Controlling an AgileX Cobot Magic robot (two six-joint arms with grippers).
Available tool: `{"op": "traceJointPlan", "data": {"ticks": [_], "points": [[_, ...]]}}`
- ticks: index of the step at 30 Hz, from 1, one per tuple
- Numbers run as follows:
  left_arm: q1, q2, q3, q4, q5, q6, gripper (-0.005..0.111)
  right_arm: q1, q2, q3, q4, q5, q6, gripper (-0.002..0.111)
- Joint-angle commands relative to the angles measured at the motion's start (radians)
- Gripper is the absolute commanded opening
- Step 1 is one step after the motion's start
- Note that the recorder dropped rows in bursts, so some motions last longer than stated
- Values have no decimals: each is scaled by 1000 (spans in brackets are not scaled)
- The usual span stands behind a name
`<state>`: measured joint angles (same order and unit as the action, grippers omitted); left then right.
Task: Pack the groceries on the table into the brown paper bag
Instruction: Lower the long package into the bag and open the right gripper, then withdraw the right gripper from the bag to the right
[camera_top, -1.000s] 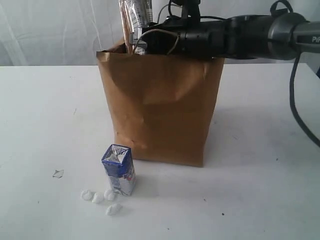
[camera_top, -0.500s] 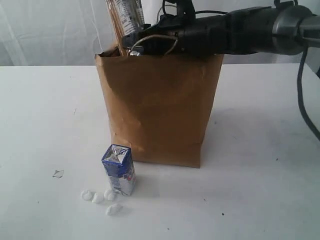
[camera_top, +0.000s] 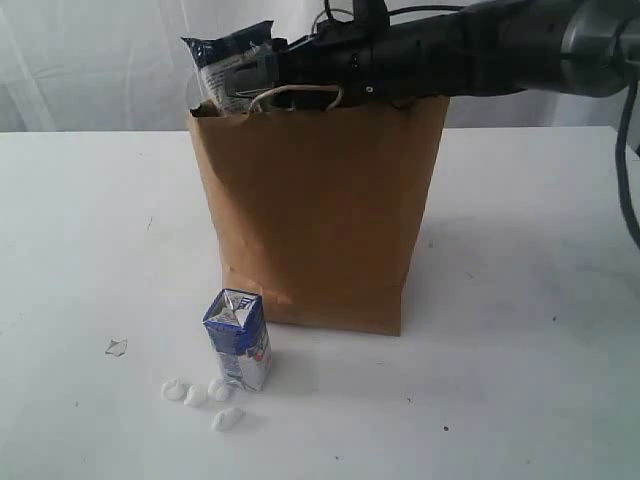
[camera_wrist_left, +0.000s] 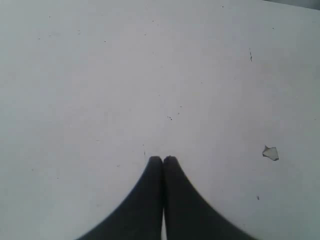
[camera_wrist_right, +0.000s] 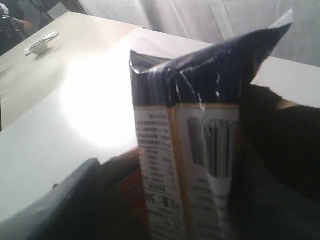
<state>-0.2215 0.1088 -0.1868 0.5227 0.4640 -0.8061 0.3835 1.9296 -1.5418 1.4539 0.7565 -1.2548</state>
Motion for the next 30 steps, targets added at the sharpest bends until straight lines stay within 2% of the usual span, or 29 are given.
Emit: {"op": "traceJointPlan", "data": {"ticks": [1,5,8,11,17,20,21,25,27,28,29,30], "points": [[-1,2,6,9,1,-2,0,4,-57,-5,-43,82,95,65],[-1,2,6,9,1,-2,0,4,-109,-5,-83,90,181,65],[-1,2,6,9,1,-2,0,4,-147,-5,-222,40,218,63],[-1,2,6,9,1,-2,0,4,-188,-5,-348,-43,396,57],[-1,2,6,9,1,-2,0,4,-287,-5,-510,-55,458,25],[-1,2,6,9,1,-2,0,4,-338,-5,-654,-65,521,3],[-1,2,6,9,1,-2,0,4,-355,-5,-715,-70,564,0],[-1,2,6,9,1,-2,0,4,-413,-5,-1023,-59,794,0],[-1,2,6,9,1,-2,0,4,-454,-5,-1254,-16,943,0],[-1,2,6,9,1,-2,0,4,-492,-5,-1477,48,1075,0],[-1,2,6,9,1,-2,0,4,-511,-5,-1598,97,1135,0],[-1,2,6,9,-1,-2,0,4,-540,-5,-1832,215,1204,0]]}}
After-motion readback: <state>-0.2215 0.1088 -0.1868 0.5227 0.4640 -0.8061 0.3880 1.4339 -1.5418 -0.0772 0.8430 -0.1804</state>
